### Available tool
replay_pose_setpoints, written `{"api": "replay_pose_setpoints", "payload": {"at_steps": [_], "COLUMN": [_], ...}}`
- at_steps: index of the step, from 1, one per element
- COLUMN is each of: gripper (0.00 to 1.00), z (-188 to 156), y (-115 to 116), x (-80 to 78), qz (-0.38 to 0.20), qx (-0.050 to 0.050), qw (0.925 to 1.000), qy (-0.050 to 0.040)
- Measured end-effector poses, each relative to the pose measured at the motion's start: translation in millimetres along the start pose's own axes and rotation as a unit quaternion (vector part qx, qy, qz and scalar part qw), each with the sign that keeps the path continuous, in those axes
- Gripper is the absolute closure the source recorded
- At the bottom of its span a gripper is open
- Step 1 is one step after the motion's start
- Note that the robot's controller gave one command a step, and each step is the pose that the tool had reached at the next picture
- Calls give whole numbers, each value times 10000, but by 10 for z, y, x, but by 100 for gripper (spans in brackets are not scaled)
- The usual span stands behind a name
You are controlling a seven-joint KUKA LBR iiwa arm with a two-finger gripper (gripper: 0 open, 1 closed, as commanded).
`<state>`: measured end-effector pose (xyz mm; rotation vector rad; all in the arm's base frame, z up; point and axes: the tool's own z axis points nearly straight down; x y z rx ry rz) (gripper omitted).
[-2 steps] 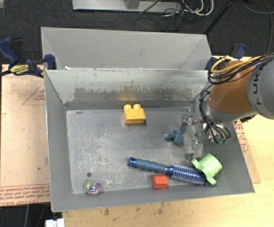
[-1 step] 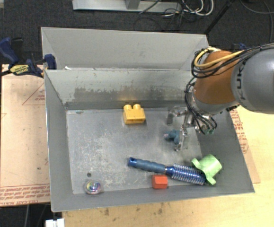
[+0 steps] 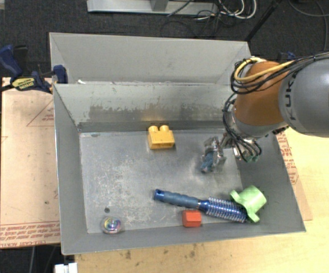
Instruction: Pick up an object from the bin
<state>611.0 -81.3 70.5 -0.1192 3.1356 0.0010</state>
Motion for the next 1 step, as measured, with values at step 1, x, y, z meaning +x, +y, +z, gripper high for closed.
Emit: {"api": "replay_pose_setpoints", "payload": {"at_steps": [1], "gripper": [100], "z": [-1741], "y": [133], "x": [262], "qz": [-93], "qx": [10], "qw": [9999], "qy": [-41]}}
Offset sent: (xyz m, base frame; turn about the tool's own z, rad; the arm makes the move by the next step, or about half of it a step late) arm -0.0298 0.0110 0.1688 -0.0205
